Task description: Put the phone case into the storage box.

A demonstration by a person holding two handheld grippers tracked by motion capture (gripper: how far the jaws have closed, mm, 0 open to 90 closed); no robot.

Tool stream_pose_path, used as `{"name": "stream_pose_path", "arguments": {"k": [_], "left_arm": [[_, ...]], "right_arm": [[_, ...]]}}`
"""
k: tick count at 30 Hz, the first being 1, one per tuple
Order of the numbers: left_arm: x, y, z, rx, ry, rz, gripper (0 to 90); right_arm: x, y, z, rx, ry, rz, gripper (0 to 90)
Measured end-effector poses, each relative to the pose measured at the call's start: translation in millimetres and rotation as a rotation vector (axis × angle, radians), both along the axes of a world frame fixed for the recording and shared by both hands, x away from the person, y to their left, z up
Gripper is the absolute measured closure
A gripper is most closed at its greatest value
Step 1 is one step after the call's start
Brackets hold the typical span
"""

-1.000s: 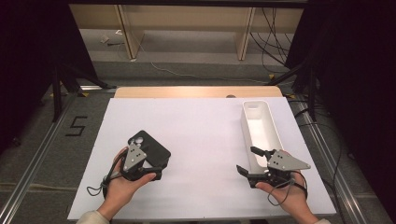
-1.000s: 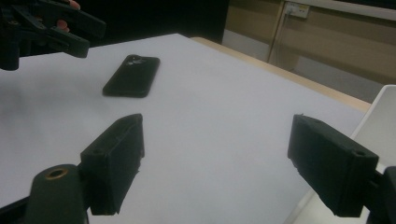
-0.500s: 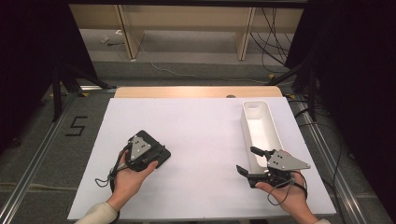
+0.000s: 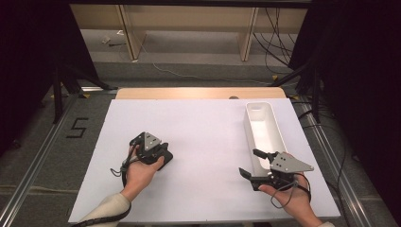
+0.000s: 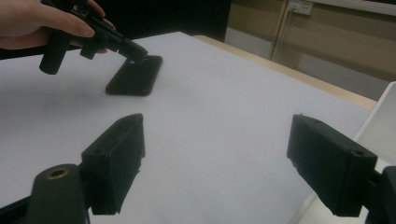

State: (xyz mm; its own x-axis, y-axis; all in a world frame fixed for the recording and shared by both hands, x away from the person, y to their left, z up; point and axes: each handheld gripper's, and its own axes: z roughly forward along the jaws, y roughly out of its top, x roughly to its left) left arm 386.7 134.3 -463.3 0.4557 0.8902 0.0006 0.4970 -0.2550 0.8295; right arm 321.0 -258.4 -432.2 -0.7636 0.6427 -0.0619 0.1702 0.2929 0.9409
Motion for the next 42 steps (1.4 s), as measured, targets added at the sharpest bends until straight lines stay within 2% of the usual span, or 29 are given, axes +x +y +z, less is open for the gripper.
{"name": "stream_pose_path", "arguments": {"k": [16, 24, 30, 42], "left_arm": [[26.7, -17.3, -14.9, 0.048, 0.082, 0.029, 90.0], [35.4, -26.1, -21.9, 0.069, 0.124, 0.046, 90.0], [37.5, -26.4, -26.1, 0.087, 0.153, 0.049, 89.9], [37.4, -26.3, -28.7, 0.093, 0.164, 0.05, 90.0]], "right_arm": [[0.2, 0.3, -0.3, -0.001, 0.004, 0.006, 20.2], [0.2, 0.3, -0.6, -0.003, 0.006, 0.01, 20.2], [0.1, 0.4, -0.7, -0.005, 0.007, 0.013, 20.1], [0.3, 0.4, -1.1, -0.006, 0.009, 0.015, 20.1]]}}
